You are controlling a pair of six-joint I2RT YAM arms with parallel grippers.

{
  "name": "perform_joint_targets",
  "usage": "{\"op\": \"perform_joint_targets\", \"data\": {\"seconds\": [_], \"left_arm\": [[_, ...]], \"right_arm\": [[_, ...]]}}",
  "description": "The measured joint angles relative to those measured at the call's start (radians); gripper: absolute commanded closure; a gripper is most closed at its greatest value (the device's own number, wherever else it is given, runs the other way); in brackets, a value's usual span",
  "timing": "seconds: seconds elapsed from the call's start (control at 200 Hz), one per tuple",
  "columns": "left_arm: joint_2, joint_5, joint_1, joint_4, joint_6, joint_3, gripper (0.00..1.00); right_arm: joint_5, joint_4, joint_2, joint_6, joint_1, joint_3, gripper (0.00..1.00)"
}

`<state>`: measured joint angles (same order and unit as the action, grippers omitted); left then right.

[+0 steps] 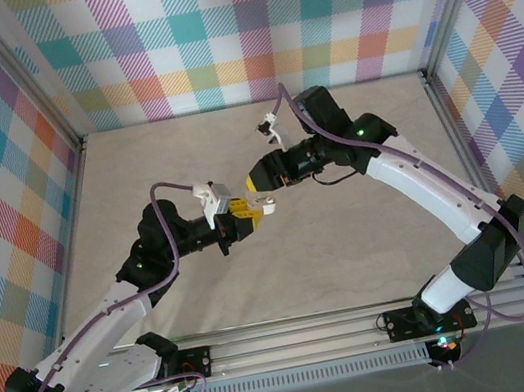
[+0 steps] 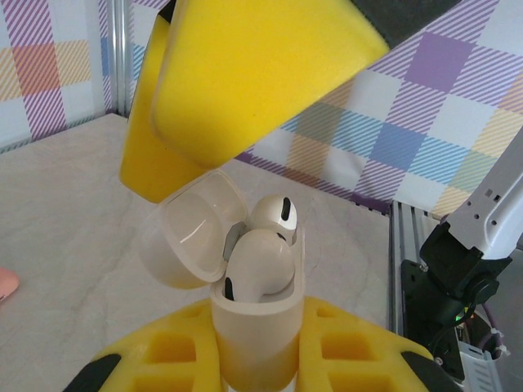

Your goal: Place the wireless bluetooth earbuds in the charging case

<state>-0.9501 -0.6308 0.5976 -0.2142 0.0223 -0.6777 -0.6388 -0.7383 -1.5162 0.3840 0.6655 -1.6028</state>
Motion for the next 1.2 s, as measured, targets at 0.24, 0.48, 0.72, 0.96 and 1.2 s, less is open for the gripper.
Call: {"op": "perform_joint_targets", "data": {"seconds": [0.24, 0.48, 0.72, 0.96, 1.2], "left_arm": [[-0.002, 0.06, 0.003, -0.017, -0.034, 0.017, 1.0], [-0.024, 0.118, -0.001, -0.06, -0.077, 0.02, 1.0], [-0.04, 0.14, -0.012, -0.066, -0.124, 0.02, 1.0], [-0.166, 0.207, -0.018, -0.04, -0.222, 0.014, 1.0], [-0.463, 0.239, -0.018, -0.024, -0.35, -0.103, 1.0]], "right_arm": [[-0.109, 0.042, -0.003, 0.0, -0.013, 0.005, 0.53], [-0.222, 0.042, 0.008, 0.005, 0.005, 0.029, 0.53], [-0.109, 0.05, 0.107, 0.021, -0.071, 0.09, 0.51], [0.166, 0.065, 0.177, 0.052, -0.167, 0.29, 0.49], [0.351, 0.103, 0.234, 0.062, -0.244, 0.497, 0.46]]}}
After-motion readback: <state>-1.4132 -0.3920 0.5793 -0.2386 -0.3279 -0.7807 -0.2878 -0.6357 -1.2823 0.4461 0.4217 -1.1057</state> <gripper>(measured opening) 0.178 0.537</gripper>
